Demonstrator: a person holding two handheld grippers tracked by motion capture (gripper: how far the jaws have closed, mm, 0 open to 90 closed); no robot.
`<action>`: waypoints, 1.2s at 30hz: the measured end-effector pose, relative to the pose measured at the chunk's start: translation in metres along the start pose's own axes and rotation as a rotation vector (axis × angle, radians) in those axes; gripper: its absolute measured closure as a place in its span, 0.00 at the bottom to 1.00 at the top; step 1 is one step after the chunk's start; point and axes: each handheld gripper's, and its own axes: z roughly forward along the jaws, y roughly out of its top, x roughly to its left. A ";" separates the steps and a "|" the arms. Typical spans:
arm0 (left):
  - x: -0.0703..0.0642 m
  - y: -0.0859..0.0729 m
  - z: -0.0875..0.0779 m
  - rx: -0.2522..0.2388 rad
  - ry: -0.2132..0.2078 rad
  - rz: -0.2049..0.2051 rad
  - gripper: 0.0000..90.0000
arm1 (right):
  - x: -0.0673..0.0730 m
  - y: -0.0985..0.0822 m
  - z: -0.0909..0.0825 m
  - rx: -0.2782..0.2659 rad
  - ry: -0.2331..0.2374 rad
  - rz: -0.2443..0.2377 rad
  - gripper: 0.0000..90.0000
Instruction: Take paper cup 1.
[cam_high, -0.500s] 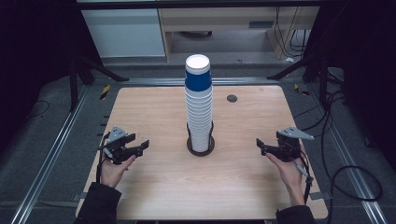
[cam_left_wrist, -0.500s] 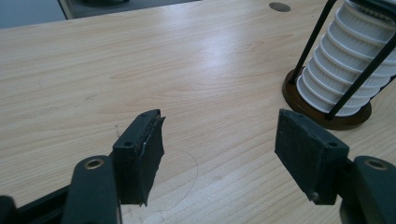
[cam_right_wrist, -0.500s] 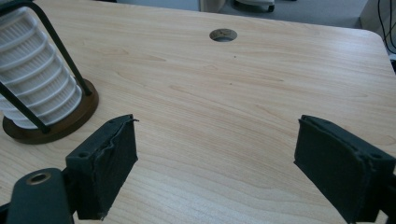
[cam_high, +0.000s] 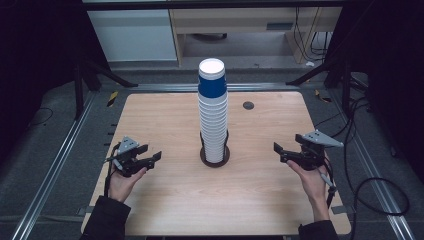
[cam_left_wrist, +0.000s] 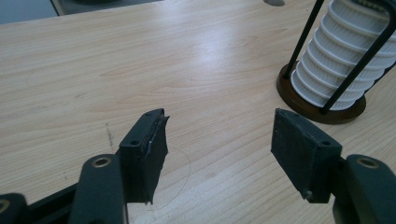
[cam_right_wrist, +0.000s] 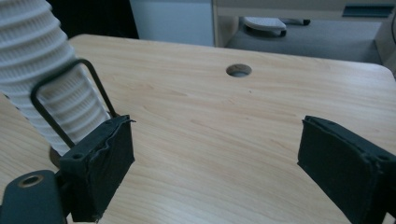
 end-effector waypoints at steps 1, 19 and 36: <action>0.000 0.000 0.000 0.001 0.005 -0.002 0.39 | 0.001 0.002 -0.001 -0.010 0.002 -0.002 0.10; -0.001 -0.002 0.002 0.020 0.008 -0.002 0.31 | 0.037 0.065 -0.009 -0.148 0.127 -0.046 0.08; -0.004 -0.003 0.005 0.025 -0.038 0.010 0.29 | 0.094 0.129 0.007 -0.259 0.288 -0.113 0.06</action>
